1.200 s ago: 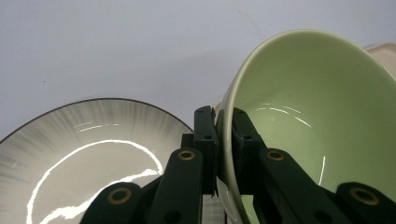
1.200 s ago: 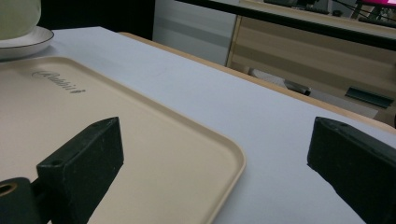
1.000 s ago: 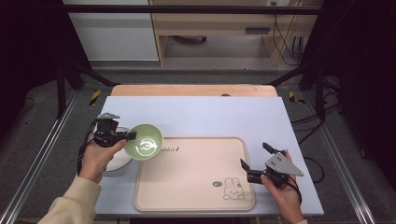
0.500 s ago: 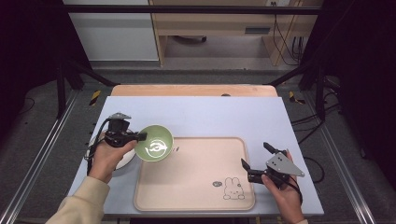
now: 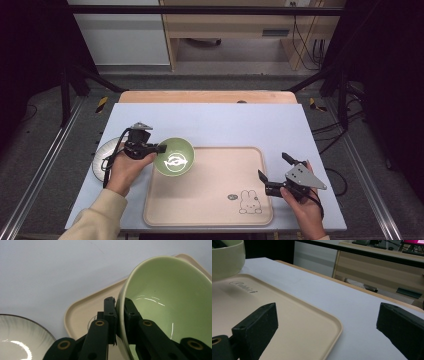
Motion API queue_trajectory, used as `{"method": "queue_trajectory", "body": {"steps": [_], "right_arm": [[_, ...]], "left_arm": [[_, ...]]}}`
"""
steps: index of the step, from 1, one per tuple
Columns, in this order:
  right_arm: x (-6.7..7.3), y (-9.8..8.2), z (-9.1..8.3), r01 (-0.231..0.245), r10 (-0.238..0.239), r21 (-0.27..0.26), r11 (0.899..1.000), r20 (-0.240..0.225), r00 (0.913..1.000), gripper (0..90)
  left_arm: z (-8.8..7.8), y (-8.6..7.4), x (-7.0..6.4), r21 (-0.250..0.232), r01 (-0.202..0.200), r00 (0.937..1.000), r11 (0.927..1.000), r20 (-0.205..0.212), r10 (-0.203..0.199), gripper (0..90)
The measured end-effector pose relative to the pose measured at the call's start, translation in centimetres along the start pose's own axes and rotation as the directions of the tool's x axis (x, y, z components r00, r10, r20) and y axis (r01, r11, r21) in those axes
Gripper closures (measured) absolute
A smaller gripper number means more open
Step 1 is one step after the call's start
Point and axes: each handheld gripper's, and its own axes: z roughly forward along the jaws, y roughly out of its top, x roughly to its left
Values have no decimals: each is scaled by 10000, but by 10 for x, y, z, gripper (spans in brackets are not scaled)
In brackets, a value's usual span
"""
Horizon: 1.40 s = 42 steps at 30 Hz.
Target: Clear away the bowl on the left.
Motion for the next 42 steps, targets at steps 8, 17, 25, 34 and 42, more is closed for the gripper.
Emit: {"method": "queue_trajectory", "body": {"steps": [8, 17, 25, 34, 42], "right_arm": [[0, -1, 1, -24, 24, 39, 10000, -13, 10000, 38], [0, 0, 1, -36, 36, 28, 10000, -29, 10000, 39], [0, 0, 0, -27, 27, -1, 10000, -38, 10000, 38], [0, 0, 0, -70, 70, -37, 10000, -93, 9999, 37], [-1, 1, -1, -287, 284, -229, 9993, -106, 9995, 36]], "left_arm": [[8, 1, -10, 108, -214, 9996, 9997, 199, 212, 833], [16, 2, -18, 148, -260, 9991, 9996, 352, 255, 833], [24, 4, -30, 158, -353, 9976, 9993, 600, 343, 833], [34, 4, -39, 241, -438, 9965, 9987, 716, 420, 833], [40, 4, -48, 364, -602, 9937, 9975, 970, 564, 832]]}}
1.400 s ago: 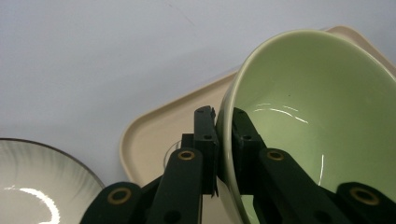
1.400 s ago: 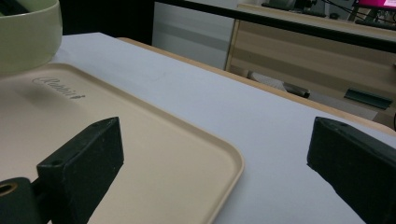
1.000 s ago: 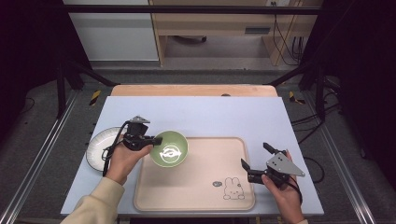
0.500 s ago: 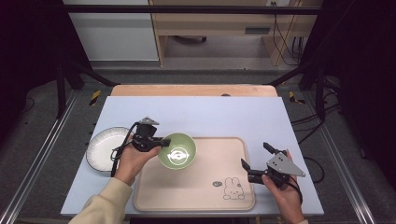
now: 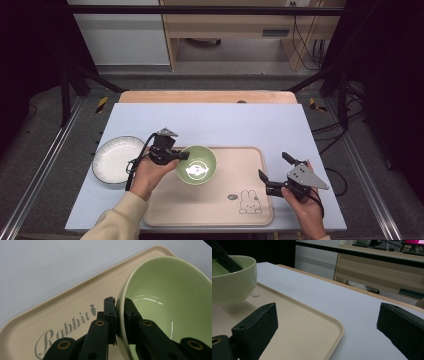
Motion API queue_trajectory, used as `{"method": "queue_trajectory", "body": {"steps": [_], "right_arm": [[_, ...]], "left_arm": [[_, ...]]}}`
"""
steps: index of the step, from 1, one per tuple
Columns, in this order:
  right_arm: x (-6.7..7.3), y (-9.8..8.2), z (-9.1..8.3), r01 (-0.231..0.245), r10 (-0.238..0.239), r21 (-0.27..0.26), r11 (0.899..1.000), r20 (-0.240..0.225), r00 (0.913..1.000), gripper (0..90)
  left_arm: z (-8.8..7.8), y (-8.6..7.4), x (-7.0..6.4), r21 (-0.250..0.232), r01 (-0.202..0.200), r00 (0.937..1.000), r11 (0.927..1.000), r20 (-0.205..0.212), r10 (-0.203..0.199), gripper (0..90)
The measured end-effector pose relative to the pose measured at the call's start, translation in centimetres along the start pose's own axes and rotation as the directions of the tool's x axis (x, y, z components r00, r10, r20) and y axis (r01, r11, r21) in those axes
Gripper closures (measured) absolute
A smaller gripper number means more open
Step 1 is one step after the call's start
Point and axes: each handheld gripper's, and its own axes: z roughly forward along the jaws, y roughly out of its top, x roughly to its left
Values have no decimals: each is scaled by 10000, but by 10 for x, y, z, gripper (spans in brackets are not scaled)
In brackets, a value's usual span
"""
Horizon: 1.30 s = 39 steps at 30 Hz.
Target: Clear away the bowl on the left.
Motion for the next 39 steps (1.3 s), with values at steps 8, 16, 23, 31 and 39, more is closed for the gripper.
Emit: {"method": "queue_trajectory", "body": {"steps": [8, 16, 23, 31, 39], "right_arm": [[-1, 0, 0, -48, 48, -22, 10000, -26, 10000, 36], [0, 0, 0, -55, 55, -18, 10000, -69, 10000, 37], [0, -1, 0, -42, 42, 38, 10000, -83, 10000, 37], [0, -1, 1, -24, 25, 113, 9999, -96, 10000, 37], [1, -1, 1, -2, 4, 127, 9999, -108, 9999, 38]], "left_arm": [[8, 1, -11, 211, -275, 9995, 9994, 141, 272, 833], [16, 0, -16, 462, -438, 9989, 9980, 192, 429, 833], [26, -5, -23, 693, -712, 9974, 9950, 198, 700, 832], [31, -8, -23, 710, -615, 9978, 9956, 295, 595, 833], [33, -11, -22, 820, -602, 9979, 9948, 279, 581, 832]]}}
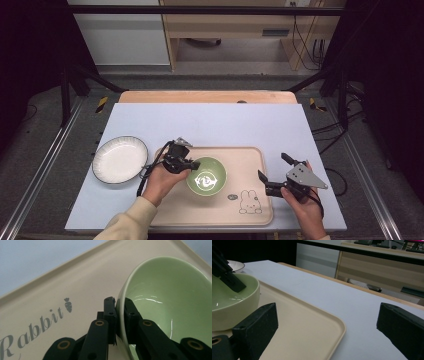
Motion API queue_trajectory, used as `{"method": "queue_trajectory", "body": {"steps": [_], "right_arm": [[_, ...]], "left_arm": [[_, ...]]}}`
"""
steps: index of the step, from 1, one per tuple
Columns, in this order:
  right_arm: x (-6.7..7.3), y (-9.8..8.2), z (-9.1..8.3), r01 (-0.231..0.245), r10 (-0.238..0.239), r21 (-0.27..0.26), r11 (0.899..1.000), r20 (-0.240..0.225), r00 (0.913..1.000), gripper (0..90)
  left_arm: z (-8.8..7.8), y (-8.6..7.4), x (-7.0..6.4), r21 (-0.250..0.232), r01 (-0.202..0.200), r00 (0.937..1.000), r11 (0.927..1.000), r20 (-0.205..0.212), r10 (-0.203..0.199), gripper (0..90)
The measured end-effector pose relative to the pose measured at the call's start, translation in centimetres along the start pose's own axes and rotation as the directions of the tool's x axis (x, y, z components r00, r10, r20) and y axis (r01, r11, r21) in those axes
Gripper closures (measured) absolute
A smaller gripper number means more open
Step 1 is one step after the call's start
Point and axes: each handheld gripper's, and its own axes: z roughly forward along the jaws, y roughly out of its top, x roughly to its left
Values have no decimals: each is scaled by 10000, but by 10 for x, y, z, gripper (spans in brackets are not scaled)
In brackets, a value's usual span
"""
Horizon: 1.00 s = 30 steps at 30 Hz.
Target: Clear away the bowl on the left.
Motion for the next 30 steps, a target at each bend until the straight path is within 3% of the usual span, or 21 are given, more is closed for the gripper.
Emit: {"method": "queue_trajectory", "body": {"steps": [30], "right_arm": [[0, 0, 0, 30, -30, 31, 10000, -26, 10000, 39]], "left_arm": [[3, -3, 8, 183, 204, 9997, 9996, 130, -207, 836]]}}
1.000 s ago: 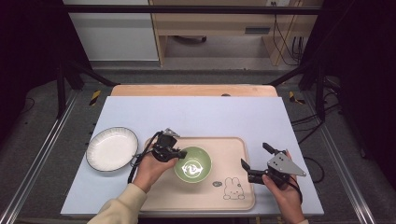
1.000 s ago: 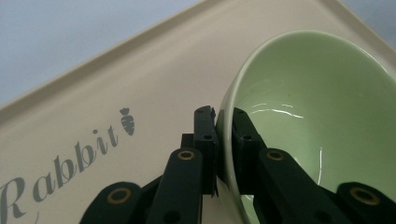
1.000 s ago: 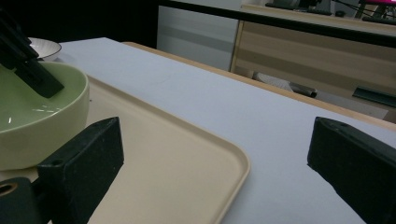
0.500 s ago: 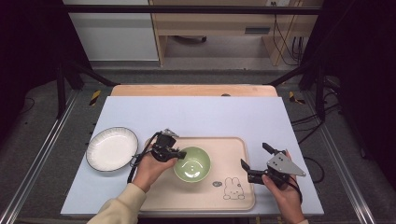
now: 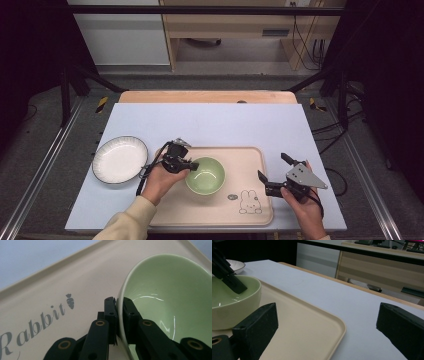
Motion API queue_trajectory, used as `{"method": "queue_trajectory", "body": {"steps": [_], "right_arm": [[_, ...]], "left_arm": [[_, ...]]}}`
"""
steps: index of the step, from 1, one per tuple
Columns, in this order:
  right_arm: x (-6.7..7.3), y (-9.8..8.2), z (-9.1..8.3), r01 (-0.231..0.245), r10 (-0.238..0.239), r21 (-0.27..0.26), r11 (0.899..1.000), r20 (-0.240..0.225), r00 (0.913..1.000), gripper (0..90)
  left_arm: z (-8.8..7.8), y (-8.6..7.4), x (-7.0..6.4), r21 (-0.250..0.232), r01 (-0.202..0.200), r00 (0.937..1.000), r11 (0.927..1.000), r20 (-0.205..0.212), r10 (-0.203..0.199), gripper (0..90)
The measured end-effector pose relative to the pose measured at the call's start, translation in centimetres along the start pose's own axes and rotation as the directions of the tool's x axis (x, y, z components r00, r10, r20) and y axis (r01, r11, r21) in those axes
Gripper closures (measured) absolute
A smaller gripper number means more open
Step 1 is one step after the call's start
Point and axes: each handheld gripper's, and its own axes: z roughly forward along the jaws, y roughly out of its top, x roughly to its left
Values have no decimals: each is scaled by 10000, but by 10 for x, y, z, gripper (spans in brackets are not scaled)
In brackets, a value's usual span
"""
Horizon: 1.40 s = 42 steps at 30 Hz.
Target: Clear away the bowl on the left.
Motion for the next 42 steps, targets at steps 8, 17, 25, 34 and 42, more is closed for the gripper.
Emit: {"method": "queue_trajectory", "body": {"steps": [8, 17, 25, 34, 42], "right_arm": [[0, 0, 0, 23, -23, -3, 10000, 10, 10000, 40], [0, 0, 0, 26, -26, 7, 10000, 8, 10000, 40], [0, 0, 0, 34, -34, 32, 10000, 2, 10000, 40], [1, 0, 0, 1, -1, -2, 10000, -7, 10000, 40], [2, 0, 0, 54, -54, 2, 10000, -53, 10000, 38]], "left_arm": [[1, -2, 2, -60, 57, 10000, 10000, -15, -57, 833], [0, -4, -1, -262, -255, 9992, 9993, -313, 247, 789], [-7, -5, -2, -794, -472, 9973, 9957, -592, 426, 505], [-24, -7, -3, -2448, -1359, 9906, 9600, -508, 1273, 191], [-39, -17, 4, -3559, -1699, 9855, 9190, -616, 1583, 133]]}}
